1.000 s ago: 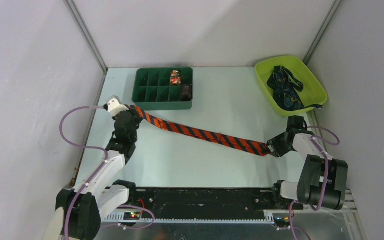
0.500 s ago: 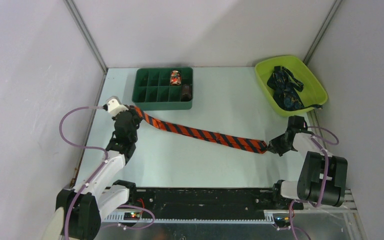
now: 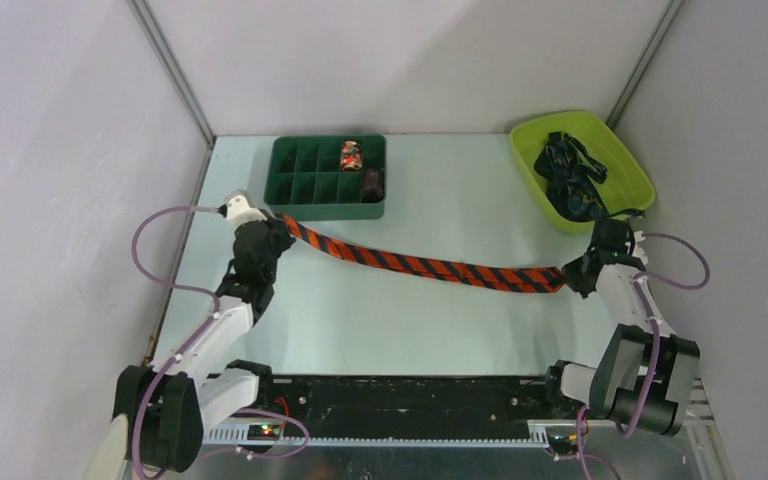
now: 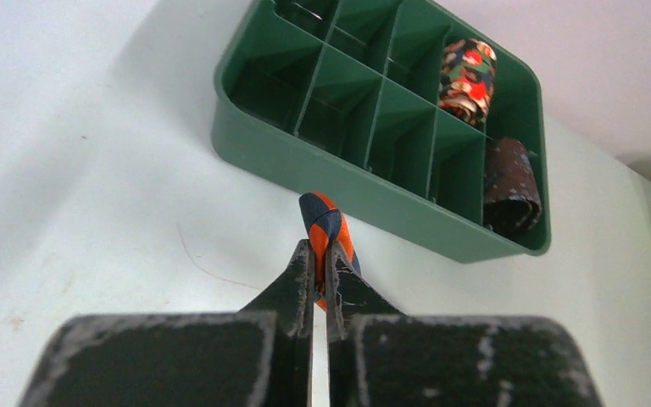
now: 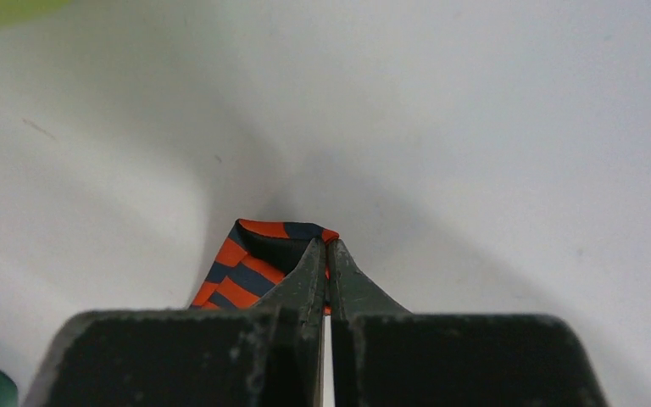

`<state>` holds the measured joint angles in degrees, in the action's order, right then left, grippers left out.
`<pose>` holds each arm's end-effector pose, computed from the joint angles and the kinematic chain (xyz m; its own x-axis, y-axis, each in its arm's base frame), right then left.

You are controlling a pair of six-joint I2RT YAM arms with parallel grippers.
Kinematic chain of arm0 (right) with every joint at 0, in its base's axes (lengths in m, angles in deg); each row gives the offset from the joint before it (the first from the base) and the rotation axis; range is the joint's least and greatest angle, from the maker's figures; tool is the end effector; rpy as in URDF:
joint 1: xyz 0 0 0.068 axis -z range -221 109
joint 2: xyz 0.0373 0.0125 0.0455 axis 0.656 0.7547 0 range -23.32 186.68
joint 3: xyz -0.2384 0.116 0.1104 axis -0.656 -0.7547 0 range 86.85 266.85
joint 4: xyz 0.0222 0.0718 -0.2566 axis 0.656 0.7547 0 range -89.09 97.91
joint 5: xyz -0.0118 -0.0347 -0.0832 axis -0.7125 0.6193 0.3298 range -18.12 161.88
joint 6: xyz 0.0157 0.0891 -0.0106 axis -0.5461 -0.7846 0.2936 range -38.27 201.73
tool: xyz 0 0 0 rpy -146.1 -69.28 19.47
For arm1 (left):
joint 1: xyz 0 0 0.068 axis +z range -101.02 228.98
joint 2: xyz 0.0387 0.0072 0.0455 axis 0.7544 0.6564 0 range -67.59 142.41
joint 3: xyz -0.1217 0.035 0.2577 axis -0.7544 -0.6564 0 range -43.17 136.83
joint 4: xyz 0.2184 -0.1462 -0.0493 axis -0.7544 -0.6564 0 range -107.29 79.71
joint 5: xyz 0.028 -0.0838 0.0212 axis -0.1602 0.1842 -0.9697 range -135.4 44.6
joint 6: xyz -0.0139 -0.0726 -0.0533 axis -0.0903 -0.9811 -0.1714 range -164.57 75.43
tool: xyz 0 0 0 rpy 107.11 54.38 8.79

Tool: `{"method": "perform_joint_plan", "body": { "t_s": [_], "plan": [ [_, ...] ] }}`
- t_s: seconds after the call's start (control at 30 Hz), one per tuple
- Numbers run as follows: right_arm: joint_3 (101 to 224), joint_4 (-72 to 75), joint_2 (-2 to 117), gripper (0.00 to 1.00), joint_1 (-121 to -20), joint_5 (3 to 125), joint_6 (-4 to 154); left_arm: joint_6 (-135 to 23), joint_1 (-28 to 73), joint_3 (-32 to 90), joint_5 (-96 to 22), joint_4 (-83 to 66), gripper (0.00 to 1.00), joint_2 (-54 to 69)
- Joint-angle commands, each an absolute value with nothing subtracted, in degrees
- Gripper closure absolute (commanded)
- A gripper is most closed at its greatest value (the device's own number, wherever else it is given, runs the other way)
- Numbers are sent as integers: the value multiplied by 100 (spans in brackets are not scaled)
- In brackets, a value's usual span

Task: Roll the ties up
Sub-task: Flatten out the tie at the center of the board.

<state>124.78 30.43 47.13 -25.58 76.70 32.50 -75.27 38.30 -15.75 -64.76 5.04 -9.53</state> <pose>0.2331 -0.0715 0.1546 -0.3266 0.8729 -0.3625 0.8427 0.4426 0.3066 0.2653 -0.0225 0.2336 -0.1518 -0.4616 -0.8740 -0.2523 0.8731 -0.4173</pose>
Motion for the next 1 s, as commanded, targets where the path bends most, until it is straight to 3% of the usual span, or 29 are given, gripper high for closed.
{"method": "perform_joint_plan", "body": {
  "t_s": [0.0, 0.67, 0.97],
  "plan": [
    [12752, 3295, 4665, 100, -2313, 8288, 3322, -7682, 3882, -1614, -5850, 934, 100, -826],
    [12912, 4135, 3232, 100, 185, 8344, 3678, -8348, 2799, -1246, -5152, 1799, 100, 763],
    [12912, 4488, 2946, 100, 850, 8444, 4019, -8563, 2394, -906, -5120, 2296, 100, 1561]
  ]
}}
